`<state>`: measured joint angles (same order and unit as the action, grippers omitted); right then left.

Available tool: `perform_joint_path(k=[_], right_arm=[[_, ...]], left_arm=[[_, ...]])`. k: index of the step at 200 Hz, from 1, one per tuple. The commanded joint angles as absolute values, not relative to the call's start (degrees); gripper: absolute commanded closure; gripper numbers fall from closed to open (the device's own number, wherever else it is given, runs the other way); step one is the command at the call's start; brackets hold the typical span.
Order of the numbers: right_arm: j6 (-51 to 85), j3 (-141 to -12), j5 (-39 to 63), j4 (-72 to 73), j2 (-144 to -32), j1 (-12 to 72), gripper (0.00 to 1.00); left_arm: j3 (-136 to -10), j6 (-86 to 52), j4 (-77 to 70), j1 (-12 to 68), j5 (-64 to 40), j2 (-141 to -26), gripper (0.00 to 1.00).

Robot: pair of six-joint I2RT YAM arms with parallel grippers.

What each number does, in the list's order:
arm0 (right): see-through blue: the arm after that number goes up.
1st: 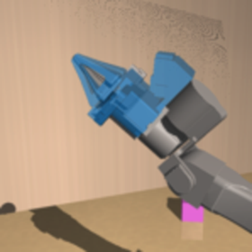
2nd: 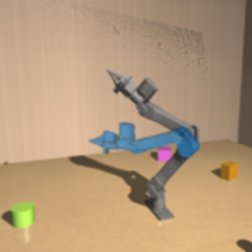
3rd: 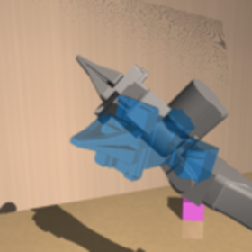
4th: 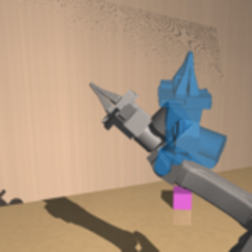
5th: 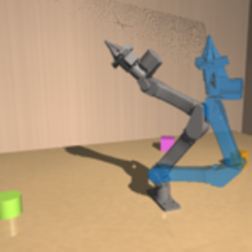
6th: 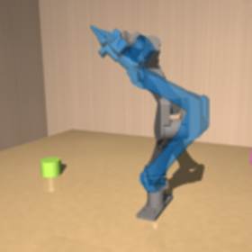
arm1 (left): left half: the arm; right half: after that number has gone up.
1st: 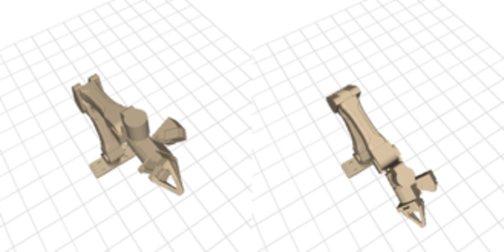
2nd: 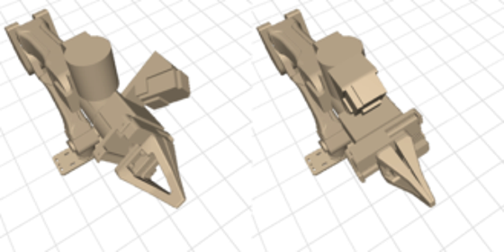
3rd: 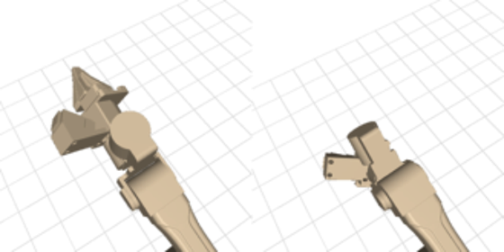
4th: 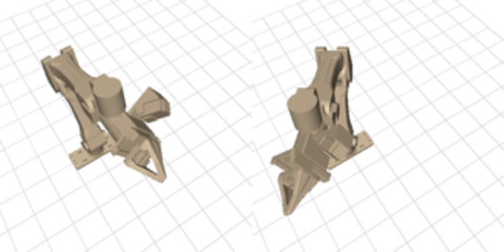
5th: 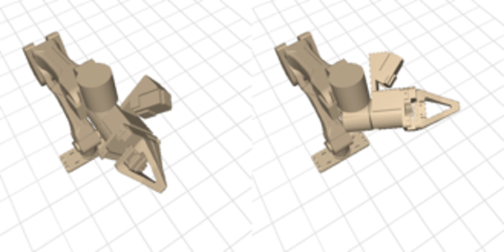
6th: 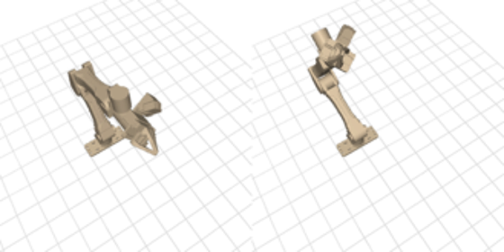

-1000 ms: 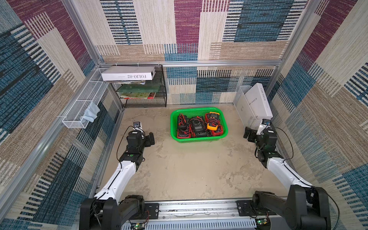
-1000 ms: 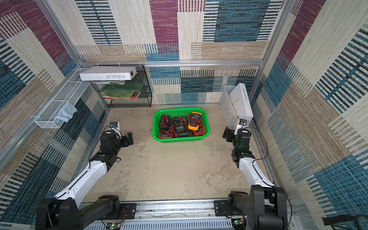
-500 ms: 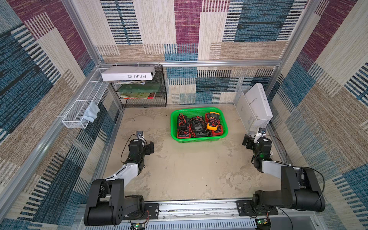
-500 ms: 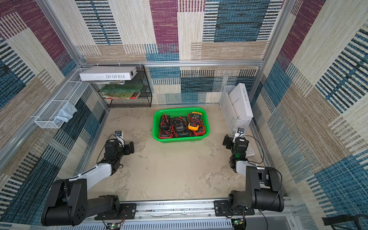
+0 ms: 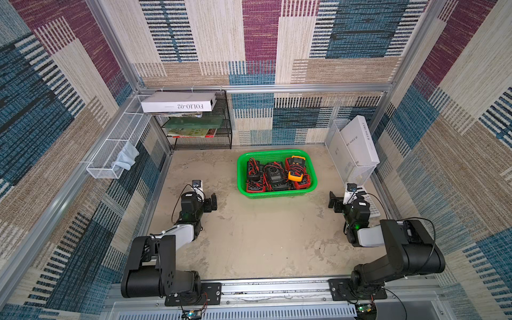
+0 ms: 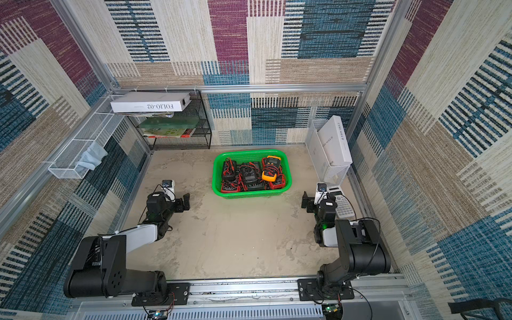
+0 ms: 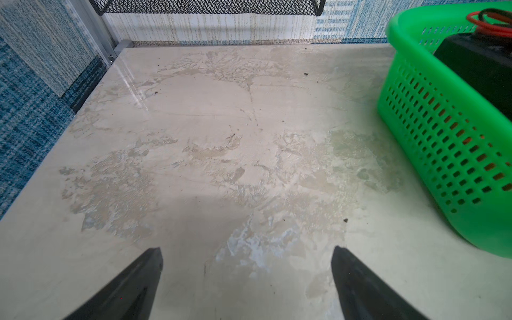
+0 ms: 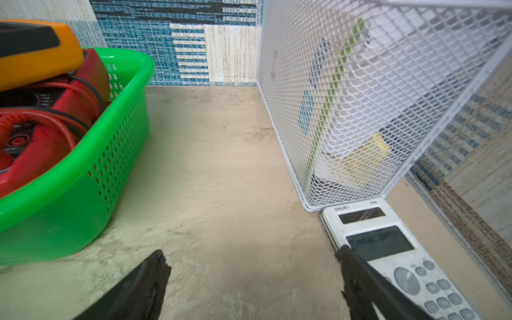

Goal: Put the multimeter into the basket
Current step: Reset both arms

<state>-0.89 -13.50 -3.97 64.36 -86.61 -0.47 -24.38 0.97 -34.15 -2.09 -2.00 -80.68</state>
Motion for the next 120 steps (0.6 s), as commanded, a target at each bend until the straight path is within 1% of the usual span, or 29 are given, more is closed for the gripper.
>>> perform_joint_path(k=[1,27,38,48,58,65,88,98,120], right_arm=[[-1.1,-13.8,-1.6,69.1,-86.8,-1.6,0.01],[-0.4,-14.0,-0.1,69.0,-86.9,-2.5,0.00],[-0.3,-14.0,0.3,69.1,-87.1,-2.8,0.00],[-0.3,-14.1,0.1,68.8,-87.2,-2.7,0.00],[-0.3,-14.2,0.0,68.7,-87.2,-2.7,0.00],[-0.3,-14.2,0.1,68.7,-87.2,-2.7,0.00],[-0.4,-14.1,-0.4,68.9,-86.9,-2.4,0.00],[-1.0,-13.7,-3.0,69.0,-86.6,-1.2,0.00],[-1.0,-13.6,-3.0,69.1,-86.6,-1.2,0.00]], left_arm=[[-23.9,1.1,-40.4,-2.1,-4.1,-82.1,0.00],[-22.7,2.1,-46.5,-1.8,-5.6,-86.3,0.00],[-24.7,2.7,-41.3,-1.6,-6.3,-85.8,0.00],[-26.1,2.6,-40.6,-1.7,-6.4,-87.0,0.00],[-28.7,1.7,-36.4,-2.8,-7.7,-87.6,0.00],[-28.4,1.0,-37.5,-3.7,-9.0,-88.3,0.00],[-28.6,1.1,-37.1,-3.7,-8.8,-88.0,0.00],[-28.2,1.1,-37.5,-3.6,-8.4,-87.7,0.00],[-27.8,1.1,-37.9,-3.4,-7.9,-87.3,0.00]])
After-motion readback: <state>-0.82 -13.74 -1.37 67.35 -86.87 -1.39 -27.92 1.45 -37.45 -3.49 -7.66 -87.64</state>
